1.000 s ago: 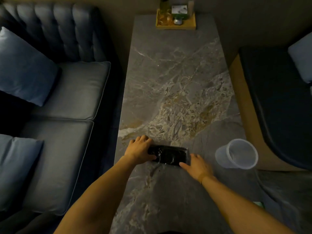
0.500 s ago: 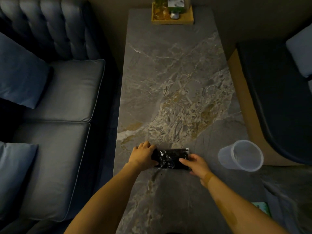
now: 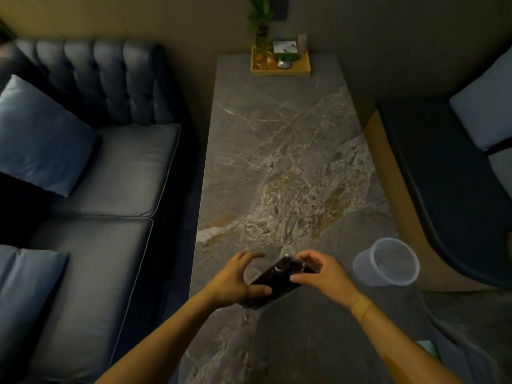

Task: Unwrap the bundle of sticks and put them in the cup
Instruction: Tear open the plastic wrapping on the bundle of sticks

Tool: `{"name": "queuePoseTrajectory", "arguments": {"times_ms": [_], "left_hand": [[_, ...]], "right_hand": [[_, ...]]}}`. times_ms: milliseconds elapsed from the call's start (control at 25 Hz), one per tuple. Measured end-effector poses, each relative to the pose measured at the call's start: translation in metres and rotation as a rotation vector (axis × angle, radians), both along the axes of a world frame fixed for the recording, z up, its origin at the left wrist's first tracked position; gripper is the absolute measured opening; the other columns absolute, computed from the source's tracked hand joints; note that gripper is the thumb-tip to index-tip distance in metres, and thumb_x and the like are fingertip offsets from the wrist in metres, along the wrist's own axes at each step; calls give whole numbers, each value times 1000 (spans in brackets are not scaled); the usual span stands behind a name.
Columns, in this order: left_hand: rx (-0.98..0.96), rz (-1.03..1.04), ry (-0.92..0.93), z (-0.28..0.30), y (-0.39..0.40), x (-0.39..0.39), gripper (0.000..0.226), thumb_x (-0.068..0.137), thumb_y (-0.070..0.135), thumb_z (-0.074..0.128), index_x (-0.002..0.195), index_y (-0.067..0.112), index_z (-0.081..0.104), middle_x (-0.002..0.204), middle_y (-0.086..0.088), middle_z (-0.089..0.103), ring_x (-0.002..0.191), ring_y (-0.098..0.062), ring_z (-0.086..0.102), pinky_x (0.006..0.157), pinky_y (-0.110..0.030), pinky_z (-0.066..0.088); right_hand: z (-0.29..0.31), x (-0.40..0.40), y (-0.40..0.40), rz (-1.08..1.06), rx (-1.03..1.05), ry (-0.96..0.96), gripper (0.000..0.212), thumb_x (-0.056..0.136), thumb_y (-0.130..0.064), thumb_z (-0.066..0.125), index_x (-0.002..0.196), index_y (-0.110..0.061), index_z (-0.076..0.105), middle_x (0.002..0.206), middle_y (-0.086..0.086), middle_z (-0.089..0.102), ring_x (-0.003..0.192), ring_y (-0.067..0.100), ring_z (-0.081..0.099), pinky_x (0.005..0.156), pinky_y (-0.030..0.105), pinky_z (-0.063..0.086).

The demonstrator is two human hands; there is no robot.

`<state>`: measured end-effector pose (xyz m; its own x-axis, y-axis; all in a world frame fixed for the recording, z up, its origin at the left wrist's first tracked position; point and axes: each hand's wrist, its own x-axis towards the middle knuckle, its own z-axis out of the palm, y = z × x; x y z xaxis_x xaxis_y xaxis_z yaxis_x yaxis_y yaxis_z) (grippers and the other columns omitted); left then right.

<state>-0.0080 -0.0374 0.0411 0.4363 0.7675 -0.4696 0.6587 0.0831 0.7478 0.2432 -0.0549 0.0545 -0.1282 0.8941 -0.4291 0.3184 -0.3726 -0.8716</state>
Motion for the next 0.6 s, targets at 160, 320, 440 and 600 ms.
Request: {"name": "queuePoseTrajectory", "arguments": {"times_ms": [160,320,440,600], "left_hand": [[-104,4,-258,29,-17,11,60,72,39,78,125,43,51,120,13,64,106,-2,63,92,-26,53],[38,144,-346,38,-36,22,28,78,29,73,101,41,62,92,9,71,86,-7,69,79,-30,58],[139,321,-349,38,-45,35,19,79,32,73,90,42,60,78,15,69,71,3,65,62,-19,50],[464,357,-193,37,-62,54,16,86,37,65,101,39,59,86,20,61,77,7,58,60,-9,41]], "right_hand": [[30,-6,-14,44,61,43,35,67,-13,86,90,-33,68,97,-12,72,89,-9,65,79,8,50],[46,-20,-30,-17,130,64,35,72,-17,83,101,-30,67,105,-7,71,99,6,66,80,16,53],[47,-44,-50,-381,226,-143,53,73,-24,82,119,-30,56,122,-7,55,102,11,59,83,28,51],[52,-85,-84,-596,-41,230,88,53,-58,81,129,-42,40,120,-13,56,94,2,64,70,27,56]]}}
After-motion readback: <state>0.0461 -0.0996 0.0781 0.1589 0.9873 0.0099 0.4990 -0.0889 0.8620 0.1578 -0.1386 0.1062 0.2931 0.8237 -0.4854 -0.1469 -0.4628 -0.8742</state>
